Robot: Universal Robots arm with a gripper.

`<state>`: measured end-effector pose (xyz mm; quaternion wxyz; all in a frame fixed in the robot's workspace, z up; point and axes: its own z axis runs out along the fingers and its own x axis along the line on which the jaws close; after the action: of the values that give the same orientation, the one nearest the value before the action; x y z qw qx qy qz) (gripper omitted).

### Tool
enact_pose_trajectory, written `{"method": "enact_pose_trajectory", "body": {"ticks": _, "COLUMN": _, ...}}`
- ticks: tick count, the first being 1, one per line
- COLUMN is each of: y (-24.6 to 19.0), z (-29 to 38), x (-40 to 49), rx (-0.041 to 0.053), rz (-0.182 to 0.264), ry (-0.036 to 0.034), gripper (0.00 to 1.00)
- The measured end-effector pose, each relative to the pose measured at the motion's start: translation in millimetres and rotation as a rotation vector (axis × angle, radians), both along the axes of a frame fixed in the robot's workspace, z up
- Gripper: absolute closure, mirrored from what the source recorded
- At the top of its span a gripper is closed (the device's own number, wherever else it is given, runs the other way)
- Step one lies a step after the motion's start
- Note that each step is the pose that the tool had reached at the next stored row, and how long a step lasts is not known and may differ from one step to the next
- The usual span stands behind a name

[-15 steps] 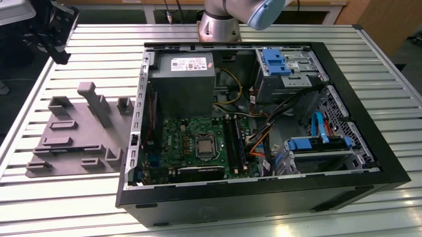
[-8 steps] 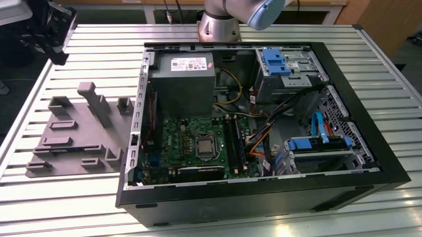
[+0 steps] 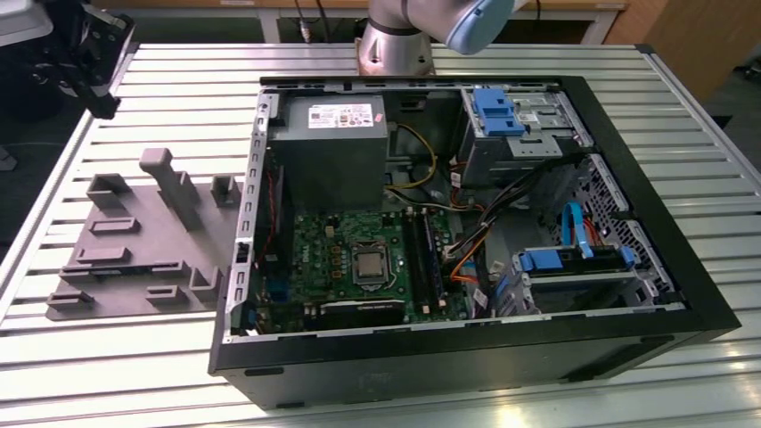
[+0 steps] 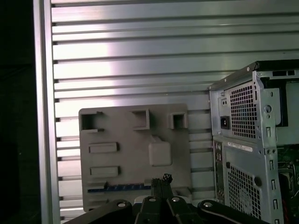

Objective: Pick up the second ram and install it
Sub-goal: 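Reach for the second ram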

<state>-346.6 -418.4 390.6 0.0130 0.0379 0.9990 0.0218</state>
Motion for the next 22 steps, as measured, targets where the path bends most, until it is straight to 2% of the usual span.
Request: {"method": "enact_pose_trajectory", "body": {"ticks": 22, "y": -6.5, "z": -3.2, "x": -6.4, "rx": 0.0001, "rz": 0.0, "ry": -0.0001, "gripper": 0.89}}
